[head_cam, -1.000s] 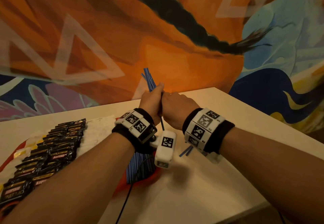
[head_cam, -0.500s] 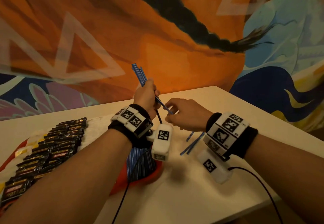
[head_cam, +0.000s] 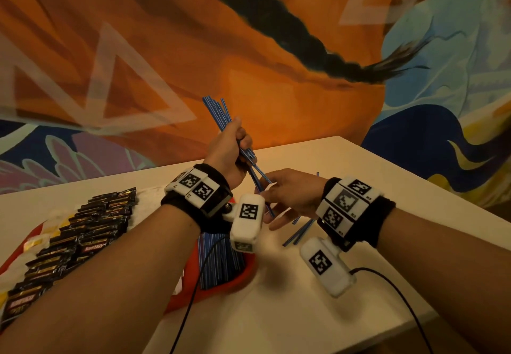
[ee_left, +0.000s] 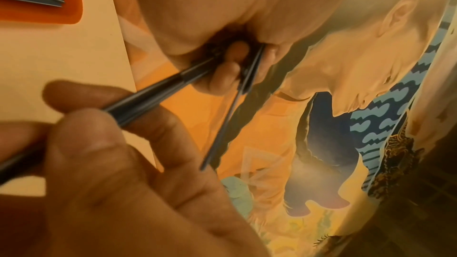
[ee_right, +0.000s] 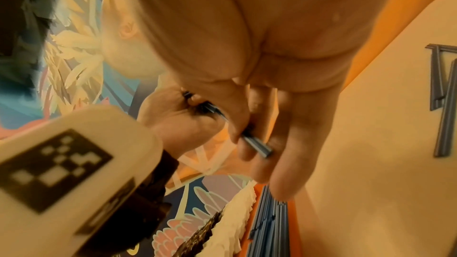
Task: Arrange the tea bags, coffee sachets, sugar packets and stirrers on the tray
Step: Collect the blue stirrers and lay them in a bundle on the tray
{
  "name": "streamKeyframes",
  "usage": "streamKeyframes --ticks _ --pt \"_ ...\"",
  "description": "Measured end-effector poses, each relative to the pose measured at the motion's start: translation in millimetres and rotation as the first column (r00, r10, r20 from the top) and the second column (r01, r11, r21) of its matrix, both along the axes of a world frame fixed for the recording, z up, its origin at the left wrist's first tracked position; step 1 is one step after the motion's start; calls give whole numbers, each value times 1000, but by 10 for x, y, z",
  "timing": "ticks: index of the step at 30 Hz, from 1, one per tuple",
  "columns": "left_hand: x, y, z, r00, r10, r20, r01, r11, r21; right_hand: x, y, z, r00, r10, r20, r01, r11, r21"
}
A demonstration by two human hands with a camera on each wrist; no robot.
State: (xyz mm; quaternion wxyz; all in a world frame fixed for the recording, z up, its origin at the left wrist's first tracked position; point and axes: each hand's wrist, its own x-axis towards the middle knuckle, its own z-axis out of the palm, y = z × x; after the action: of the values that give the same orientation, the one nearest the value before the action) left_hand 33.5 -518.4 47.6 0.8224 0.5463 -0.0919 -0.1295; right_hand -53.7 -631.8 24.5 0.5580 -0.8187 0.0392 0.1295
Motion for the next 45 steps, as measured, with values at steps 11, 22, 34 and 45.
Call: streamKeyframes --ticks 11,22,34,45 --pt "34 -30 -62 995 69 -76 -80 984 -156 -58 -73 59 998 -35 58 41 993 -107" --pt "204 239 119 974 135 -179 -197 897 -395 -283 -501 187 999 11 -45 -26 939 -342" --pt "-58 -103 -218 999 -26 42 23 996 83 34 4 258 882 -110 459 263 922 -285" --pt "-113 -23 -250 988 150 49 -156 970 185 -18 68 100 876 70 476 129 919 -373"
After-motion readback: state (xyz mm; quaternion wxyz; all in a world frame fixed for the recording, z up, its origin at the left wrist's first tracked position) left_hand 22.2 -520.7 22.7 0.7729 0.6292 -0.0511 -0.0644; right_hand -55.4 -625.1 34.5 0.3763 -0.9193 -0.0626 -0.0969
